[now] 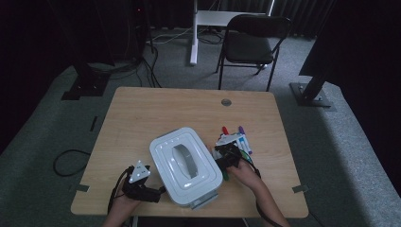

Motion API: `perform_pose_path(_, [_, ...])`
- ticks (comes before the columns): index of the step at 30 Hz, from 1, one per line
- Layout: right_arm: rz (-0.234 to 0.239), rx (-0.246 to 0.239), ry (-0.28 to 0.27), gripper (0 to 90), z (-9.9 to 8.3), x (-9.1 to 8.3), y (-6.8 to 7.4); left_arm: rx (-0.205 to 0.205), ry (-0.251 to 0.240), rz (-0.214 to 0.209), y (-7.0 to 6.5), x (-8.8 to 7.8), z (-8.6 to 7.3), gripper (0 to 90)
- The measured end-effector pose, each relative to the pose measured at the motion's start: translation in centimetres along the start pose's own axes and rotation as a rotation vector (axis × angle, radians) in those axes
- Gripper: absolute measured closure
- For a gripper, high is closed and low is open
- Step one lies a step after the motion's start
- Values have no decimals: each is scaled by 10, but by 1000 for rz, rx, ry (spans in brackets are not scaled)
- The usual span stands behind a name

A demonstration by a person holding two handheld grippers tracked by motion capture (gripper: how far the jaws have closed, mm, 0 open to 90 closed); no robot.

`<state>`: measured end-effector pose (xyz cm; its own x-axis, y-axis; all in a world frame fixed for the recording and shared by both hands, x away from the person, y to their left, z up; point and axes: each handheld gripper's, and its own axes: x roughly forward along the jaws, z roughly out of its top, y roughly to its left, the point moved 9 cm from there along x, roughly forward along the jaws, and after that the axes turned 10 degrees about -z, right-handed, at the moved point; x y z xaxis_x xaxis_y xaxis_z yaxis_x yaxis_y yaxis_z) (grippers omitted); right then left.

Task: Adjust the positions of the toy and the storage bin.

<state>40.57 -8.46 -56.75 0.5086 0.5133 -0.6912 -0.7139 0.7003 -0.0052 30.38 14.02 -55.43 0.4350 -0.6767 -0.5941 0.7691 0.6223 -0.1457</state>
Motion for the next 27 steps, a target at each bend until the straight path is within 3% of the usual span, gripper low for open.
perform_pose_path(1, [-19, -1, -22, 184, 1, -1, -2, 0, 0, 0, 0, 0, 0, 5])
perform_pose_path(2, [-64, -17, -54, 134, 1, -1, -6, -11, -33, -21, 0, -4, 1, 5])
perform_pose_path(5, [-133, -31, -80, 134, 0, -6, -12, -15, -50, -29, 1, -13, 3, 5])
perform_pose_path(7, [-144, -27, -85, 134, -1, -8, -14, -15, -50, -29, 1, -13, 3, 5])
perform_pose_path(11, [-151, 13, -121, 134, -3, -23, -20, -7, -84, 11, 2, -33, 13, 5])
perform_pose_path(14, [-173, 29, -135, 134, -8, -34, -25, -34, -80, 0, -2, -40, 20, 5])
perform_pose_path(16, [-192, 60, -139, 136, -12, -41, -31, -24, -71, -2, -6, -42, 25, 5])
perform_pose_path(18, [-171, 83, -138, 135, -18, -46, -33, -6, -55, -24, -11, -41, 29, 5])
perform_pose_path(24, [-204, 68, -130, 129, -42, -61, -39, 8, -57, -91, -25, -38, 44, 5])
perform_pose_path(27, [-223, 84, -138, 128, -58, -71, -42, 10, -61, -101, -28, -37, 53, 5])
